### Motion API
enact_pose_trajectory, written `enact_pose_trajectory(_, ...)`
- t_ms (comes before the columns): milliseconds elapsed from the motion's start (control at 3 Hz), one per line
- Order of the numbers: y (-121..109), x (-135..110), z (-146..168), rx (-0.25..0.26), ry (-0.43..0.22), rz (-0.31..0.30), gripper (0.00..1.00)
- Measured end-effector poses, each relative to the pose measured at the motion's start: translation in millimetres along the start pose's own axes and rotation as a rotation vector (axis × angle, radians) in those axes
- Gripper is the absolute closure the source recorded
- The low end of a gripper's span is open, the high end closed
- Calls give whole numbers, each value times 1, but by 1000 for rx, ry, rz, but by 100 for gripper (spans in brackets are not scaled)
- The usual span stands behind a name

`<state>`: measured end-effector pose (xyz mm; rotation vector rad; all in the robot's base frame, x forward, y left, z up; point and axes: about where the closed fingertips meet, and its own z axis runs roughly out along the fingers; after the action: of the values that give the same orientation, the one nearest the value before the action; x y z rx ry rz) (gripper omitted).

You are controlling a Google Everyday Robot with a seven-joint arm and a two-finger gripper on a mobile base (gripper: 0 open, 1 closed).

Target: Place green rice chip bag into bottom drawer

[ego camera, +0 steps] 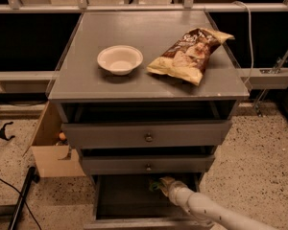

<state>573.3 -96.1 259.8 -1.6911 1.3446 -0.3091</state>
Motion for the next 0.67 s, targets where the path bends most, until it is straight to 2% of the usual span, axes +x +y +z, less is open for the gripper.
enact_pose_trajectory(333, 15, 23, 19, -37, -24, 17, 100)
enact_pose_trajectory(667, 31, 37, 33, -99, -48, 48, 100)
